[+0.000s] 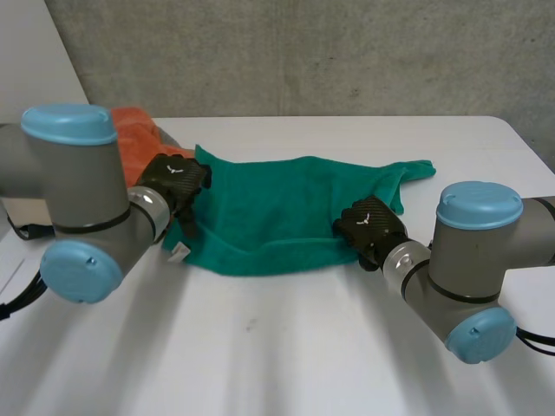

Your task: Fold the laundry.

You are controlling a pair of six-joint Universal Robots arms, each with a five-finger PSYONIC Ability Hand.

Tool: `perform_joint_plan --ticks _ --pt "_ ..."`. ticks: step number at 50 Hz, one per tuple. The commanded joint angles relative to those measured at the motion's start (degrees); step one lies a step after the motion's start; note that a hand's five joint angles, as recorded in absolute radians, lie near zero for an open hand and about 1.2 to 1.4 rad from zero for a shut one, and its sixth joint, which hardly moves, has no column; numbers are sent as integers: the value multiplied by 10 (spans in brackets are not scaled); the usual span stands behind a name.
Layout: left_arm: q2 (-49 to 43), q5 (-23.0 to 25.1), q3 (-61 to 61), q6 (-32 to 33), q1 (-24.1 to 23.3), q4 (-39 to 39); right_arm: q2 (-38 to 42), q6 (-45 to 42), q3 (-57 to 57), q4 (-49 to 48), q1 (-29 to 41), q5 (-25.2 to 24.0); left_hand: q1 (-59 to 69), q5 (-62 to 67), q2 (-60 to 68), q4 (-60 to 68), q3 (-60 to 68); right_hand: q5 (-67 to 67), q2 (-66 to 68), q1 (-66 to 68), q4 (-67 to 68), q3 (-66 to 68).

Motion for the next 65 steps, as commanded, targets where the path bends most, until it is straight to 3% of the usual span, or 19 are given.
perform_joint_plan --ticks 1,8,10,12,13,14,15,16,17,19,24,31,34,39,44,47,52,57,65 --pt "-88 -15 87 30 1 -89 -2 0 3 0 -1 -1 6 15 10 15 9 139 126 160 114 119" --pt "-115 -39 106 49 8 -95 -6 0 3 1 -7 -2 21 30 25 30 24 139 126 160 114 119" --pt "-120 -35 105 58 7 -97 -6 3 1 1 -9 0 78 87 82 87 81 139 126 160 114 119" --pt "-120 -36 102 63 4 -102 -6 4 -1 2 -12 1 219 227 223 227 222 139 126 160 114 119" --pt "-116 -37 98 64 1 -107 -6 10 -3 3 -14 1 438 446 442 446 441 139 126 160 114 119" --pt "-115 -37 95 64 0 -108 -6 13 -5 4 -15 1 550 558 554 558 552 139 126 160 114 119" --pt "-110 -38 92 63 -1 -107 -6 18 -8 6 -16 1 551 559 555 560 554 104 91 125 79 84" --pt "-107 -39 90 63 -3 -105 -6 24 -10 9 -17 2 551 560 555 560 554 -28 -41 -7 -53 -48" --pt "-96 -40 85 59 -4 -100 -6 45 -16 17 -20 2 551 560 555 560 554 -361 -374 -340 -386 -380" --pt "-82 -42 77 56 -4 -93 -6 75 -26 31 -27 2 551 560 555 560 554 -554 -567 -533 -579 -573" --pt "-35 -47 54 38 0 -69 -19 203 -73 113 -75 -2 551 560 555 560 554 -555 -567 -533 -579 -574" --pt "14 -40 30 25 15 -63 -28 293 -120 211 -156 -45 551 560 555 560 554 -442 -455 -421 -467 -461" --pt "36 -30 23 17 21 -63 -28 277 -127 218 -176 -61 551 560 555 560 554 -425 -438 -404 -450 -444" --pt "83 1 9 -1 26 -64 -3 152 -140 197 -191 -111 551 560 555 560 554 -402 -414 -380 -426 -421" --pt "103 10 7 -7 23 -64 47 62 -175 195 -176 -120 551 560 555 560 554 -289 -302 -268 -314 -308" --pt "110 9 10 -10 18 -65 69 71 -189 198 -165 -106 551 560 555 560 554 -197 -209 -175 -222 -216" --pt "115 9 16 -16 12 -68 87 111 -198 198 -147 -98 551 560 555 560 554 -189 -202 -168 -214 -209" --pt "117 9 18 -20 10 -74 105 130 -211 179 -127 -93 551 560 555 560 554 -353 -365 -331 -377 -372" --pt "123 10 19 -20 21 -77 100 114 -216 128 -115 -38 551 560 555 560 554 -173 -186 -151 -198 -192"
